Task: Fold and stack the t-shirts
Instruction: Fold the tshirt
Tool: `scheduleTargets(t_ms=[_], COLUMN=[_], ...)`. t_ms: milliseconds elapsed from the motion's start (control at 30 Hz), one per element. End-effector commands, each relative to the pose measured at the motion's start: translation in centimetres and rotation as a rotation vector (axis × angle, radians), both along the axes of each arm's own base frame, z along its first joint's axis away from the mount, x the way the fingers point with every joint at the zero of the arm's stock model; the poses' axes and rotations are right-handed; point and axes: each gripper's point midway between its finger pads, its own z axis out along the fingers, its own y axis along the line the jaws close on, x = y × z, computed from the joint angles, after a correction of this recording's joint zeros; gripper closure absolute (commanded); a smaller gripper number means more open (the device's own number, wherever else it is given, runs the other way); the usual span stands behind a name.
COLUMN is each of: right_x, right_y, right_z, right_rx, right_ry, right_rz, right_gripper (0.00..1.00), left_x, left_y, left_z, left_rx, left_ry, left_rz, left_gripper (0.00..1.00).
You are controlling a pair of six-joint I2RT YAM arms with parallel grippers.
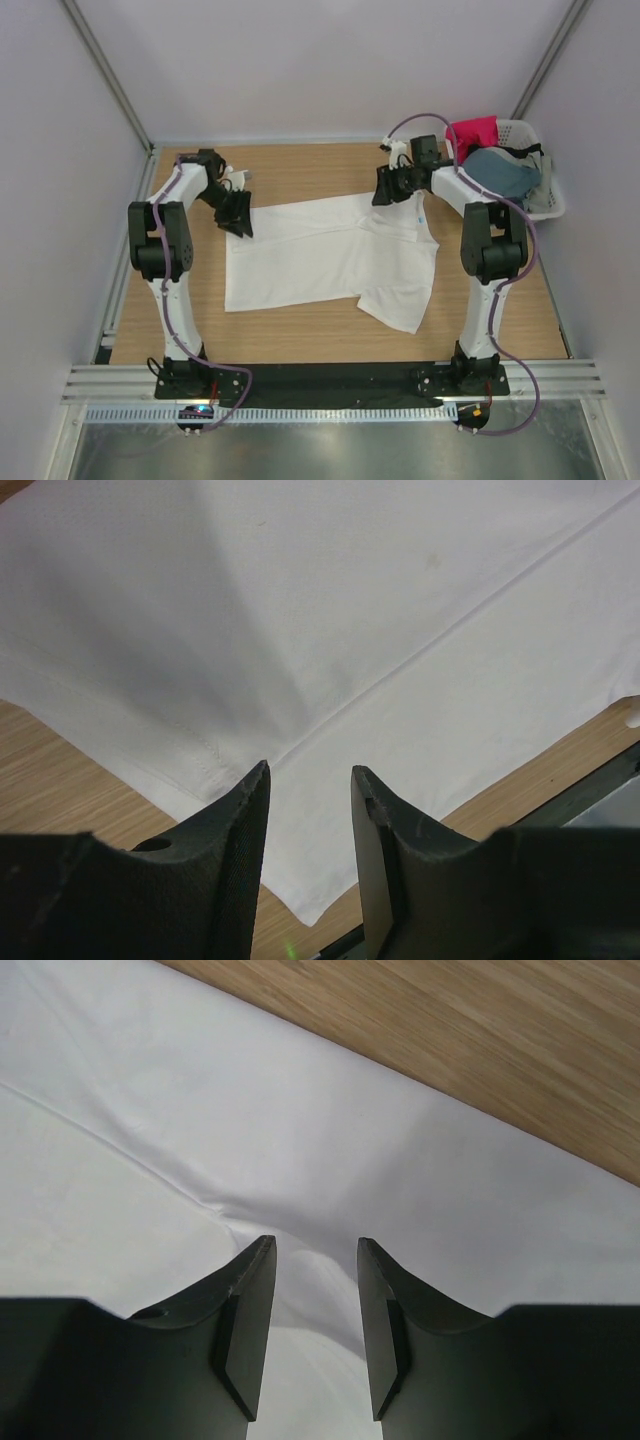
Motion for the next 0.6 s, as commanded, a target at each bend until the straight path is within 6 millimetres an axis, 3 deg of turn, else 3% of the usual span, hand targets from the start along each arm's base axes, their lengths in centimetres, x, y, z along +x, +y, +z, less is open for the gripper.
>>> scheduleTargets(t_ms=[0,300,400,567], right_x=[0.8,1.6,0.8,-2.7], right_y=[1.6,2.6,2.9,4.1], right_z=[-0.1,-1.6,-1.0,-0.7], right_rx=[0.028,0.027,0.022,0.022], right_ry=[-0.009,0.011,0.013,0.054], right_rz=[0.020,0.027,0.043,0.085], right_gripper=[0.56,0.56,0.57,0.58], left_x=[-0.2,-0.6,-0.3,0.4], left_y=[-0.2,0.0,0.3,0.3], left_z=[0.2,-0.2,-0.2,-0.6], left_rx=[-0.020,-0.007,0.006,0.008], left_ry=[0.012,0.023,0.016,0.024], left_rz=[0.011,0.015,0.015,0.022], left_gripper=[0.61,0.60,0.60,0.60])
